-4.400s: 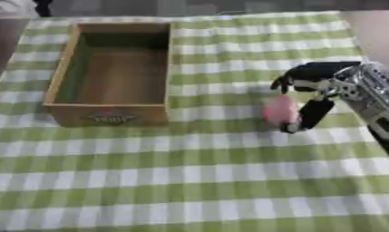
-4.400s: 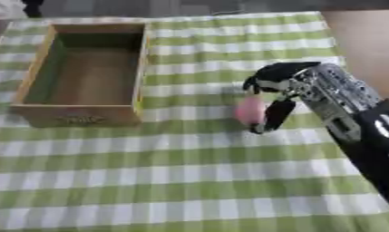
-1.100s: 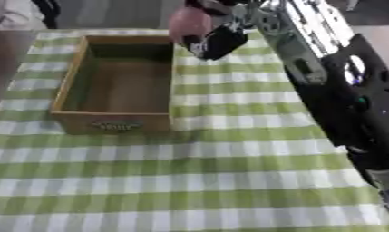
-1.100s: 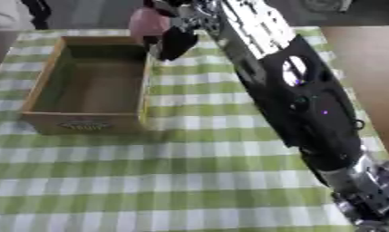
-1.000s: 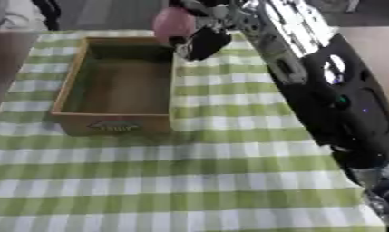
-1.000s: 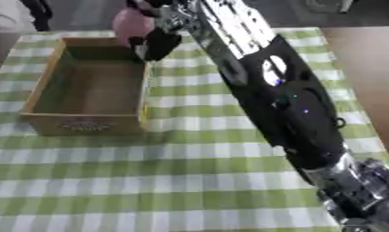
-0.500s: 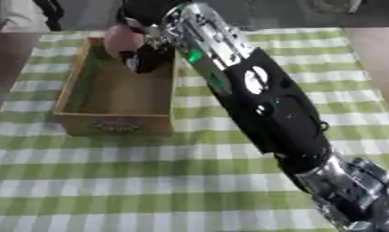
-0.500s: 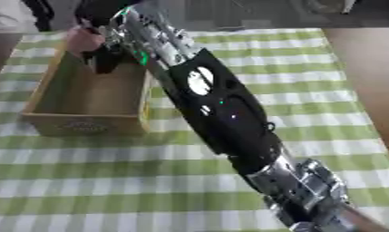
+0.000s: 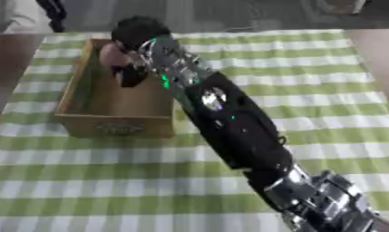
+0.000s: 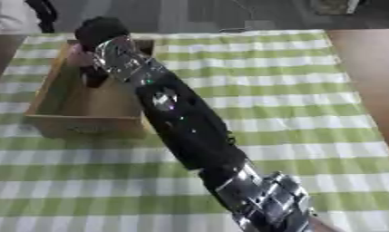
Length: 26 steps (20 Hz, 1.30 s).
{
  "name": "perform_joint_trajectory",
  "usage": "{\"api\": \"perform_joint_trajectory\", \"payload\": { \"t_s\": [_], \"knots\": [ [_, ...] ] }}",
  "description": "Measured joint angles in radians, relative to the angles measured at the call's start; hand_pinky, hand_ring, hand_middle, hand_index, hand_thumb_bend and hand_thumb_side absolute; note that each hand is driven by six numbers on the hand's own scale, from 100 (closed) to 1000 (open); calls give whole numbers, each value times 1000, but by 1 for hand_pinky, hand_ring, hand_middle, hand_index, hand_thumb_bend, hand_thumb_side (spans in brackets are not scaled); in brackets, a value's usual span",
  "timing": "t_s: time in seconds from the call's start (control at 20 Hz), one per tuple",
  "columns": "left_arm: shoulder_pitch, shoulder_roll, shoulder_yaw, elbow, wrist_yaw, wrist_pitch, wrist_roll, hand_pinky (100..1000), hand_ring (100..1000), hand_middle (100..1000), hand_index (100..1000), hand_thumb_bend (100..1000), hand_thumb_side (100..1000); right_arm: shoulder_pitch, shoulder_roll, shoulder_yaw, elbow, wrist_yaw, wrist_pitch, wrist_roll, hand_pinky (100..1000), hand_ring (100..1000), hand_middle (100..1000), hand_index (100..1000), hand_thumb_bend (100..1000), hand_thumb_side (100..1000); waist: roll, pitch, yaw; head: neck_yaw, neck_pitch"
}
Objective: Pick up objects on the table and place them in the box.
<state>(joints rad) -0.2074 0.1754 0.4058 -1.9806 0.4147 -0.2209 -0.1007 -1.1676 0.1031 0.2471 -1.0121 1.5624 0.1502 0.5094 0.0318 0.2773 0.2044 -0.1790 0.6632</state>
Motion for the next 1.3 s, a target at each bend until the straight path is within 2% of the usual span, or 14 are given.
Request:
{"api": "perform_joint_trajectory", "payload": {
  "t_s": [0.35, 0.6, 0.75, 1.15, 1.2, 1.3],
  "knots": [
    [0, -1, -1, 0, 2, 1, -4, 578, 491, 545, 820, 100, 947, 2, 41, -19, 70, 29, 31, -19, 723, 757, 589, 734, 100, 434, 3, 3, 5, -4, -6],
    [0, -1, -1, 0, 2, 1, -4, 579, 492, 545, 820, 100, 947, 6, 61, -25, 98, 29, 41, 1, 742, 802, 711, 831, 100, 475, 3, 6, 6, -7, -6],
    [0, -1, -1, 0, 2, 1, -4, 579, 491, 545, 820, 100, 947, 6, 68, -30, 105, 30, 47, 23, 754, 835, 779, 887, 100, 456, 3, 7, 6, -8, -6],
    [0, -1, -1, 0, 2, 1, -4, 579, 491, 545, 819, 100, 945, 5, 70, -38, 110, 81, 94, 63, 773, 892, 839, 967, 100, 600, 3, 8, 8, -8, -6],
    [0, -1, -1, 0, 2, 1, -4, 579, 491, 545, 819, 100, 944, 5, 70, -40, 110, 91, 105, 63, 776, 899, 844, 973, 113, 608, 3, 8, 8, -8, -6],
    [0, -1, -1, 0, 2, 1, -5, 579, 491, 545, 819, 100, 944, 5, 70, -43, 110, 110, 126, 65, 779, 907, 850, 981, 209, 608, 3, 8, 8, -9, -7]
  ]
}}
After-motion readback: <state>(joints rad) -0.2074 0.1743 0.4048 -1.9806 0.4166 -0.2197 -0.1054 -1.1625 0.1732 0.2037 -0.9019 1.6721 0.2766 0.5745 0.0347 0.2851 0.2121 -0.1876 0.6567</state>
